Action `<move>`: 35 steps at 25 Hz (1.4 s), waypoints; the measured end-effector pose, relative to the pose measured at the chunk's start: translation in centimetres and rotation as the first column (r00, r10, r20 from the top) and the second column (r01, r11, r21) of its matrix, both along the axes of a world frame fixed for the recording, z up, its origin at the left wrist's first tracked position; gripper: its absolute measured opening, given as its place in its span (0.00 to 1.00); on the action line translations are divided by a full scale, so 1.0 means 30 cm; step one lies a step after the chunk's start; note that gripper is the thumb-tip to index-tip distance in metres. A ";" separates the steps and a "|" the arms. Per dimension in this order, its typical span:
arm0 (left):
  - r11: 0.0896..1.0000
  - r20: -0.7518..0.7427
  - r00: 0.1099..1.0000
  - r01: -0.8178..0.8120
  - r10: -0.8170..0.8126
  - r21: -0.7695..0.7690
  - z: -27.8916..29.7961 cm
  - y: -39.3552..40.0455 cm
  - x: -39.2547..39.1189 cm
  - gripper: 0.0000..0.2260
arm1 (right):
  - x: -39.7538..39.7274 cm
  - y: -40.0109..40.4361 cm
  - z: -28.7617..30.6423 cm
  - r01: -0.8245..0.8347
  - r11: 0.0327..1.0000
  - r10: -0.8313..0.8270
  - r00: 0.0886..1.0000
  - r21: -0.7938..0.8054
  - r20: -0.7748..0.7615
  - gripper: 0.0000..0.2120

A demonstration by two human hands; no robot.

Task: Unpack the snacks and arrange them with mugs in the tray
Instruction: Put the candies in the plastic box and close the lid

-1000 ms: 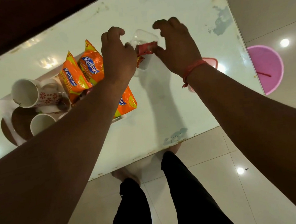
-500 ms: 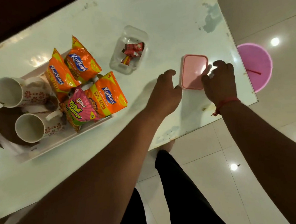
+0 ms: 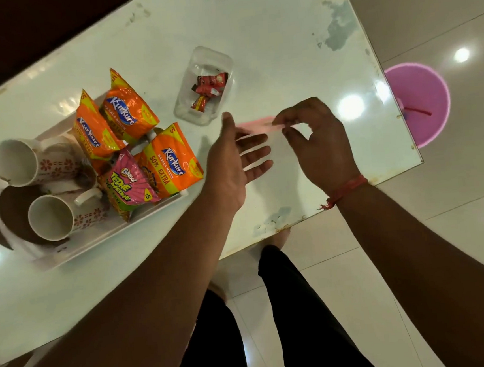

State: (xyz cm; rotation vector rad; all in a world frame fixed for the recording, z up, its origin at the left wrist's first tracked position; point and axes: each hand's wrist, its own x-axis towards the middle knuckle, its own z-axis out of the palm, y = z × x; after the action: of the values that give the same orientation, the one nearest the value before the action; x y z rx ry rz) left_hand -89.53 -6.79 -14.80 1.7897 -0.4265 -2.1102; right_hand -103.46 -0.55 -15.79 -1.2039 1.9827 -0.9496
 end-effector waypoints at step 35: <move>0.402 0.889 0.380 0.878 -0.255 -0.259 -0.086 -0.420 0.065 0.18 | 0.235 -0.438 -0.098 0.545 0.836 -0.544 0.811 0.060 0.217 0.09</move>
State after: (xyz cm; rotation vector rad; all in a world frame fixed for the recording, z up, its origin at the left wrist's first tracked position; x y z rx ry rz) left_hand -87.59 -19.38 -17.38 1.9742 -2.1977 -0.9295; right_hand -96.41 -13.70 -18.72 -0.4814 2.1725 -1.3028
